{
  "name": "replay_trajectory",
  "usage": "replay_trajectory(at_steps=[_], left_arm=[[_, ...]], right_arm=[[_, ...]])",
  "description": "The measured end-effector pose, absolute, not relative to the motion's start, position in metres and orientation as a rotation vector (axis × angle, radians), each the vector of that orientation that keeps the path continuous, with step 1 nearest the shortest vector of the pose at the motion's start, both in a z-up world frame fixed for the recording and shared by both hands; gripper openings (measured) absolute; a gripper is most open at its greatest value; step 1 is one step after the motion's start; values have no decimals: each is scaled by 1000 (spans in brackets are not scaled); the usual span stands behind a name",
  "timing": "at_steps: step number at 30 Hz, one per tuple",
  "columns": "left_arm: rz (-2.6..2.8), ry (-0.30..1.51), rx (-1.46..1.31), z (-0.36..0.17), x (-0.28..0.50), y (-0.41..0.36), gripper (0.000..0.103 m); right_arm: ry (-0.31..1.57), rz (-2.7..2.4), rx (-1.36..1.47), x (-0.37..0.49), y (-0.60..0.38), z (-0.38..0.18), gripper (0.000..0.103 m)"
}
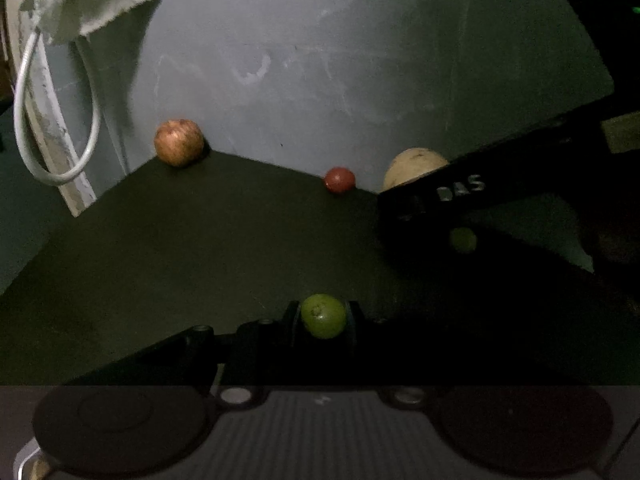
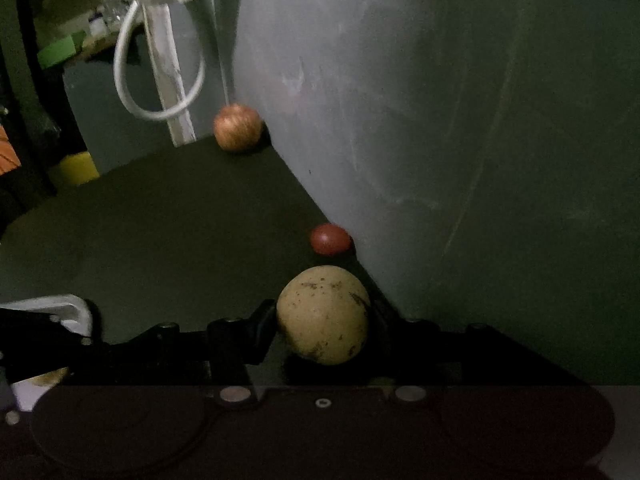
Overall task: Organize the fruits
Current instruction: 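Grasp the green grape with the left tool while the right tool grasps the pale striped melon, then carry the grape over the tray with the left tool while the right tool carries the melon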
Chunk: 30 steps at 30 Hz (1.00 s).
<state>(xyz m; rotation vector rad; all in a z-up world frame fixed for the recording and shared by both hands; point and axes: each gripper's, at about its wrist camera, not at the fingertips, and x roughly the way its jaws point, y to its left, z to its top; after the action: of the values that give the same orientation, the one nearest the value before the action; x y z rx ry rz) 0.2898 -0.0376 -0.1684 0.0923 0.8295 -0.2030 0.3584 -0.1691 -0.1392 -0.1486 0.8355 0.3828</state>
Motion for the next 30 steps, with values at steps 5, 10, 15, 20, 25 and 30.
replay_trajectory(at_steps=[5,10,15,20,25,30], left_arm=[[-179,792,85,-146,278,-33,24],[-149,759,76,-124,257,-29,24],[-117,732,63,-102,238,-24,24],[-76,690,58,-77,217,-21,24],[-32,648,54,-53,195,-18,24],[13,612,49,-36,174,-16,24]], right_arm=[[791,405,-116,336,-174,-113,51],[742,432,-80,309,-180,-85,52],[679,473,-76,280,-180,-52,52],[614,532,-73,252,-178,-19,52],[557,595,-76,224,-174,7,52],[508,655,-80,200,-172,28,52]])
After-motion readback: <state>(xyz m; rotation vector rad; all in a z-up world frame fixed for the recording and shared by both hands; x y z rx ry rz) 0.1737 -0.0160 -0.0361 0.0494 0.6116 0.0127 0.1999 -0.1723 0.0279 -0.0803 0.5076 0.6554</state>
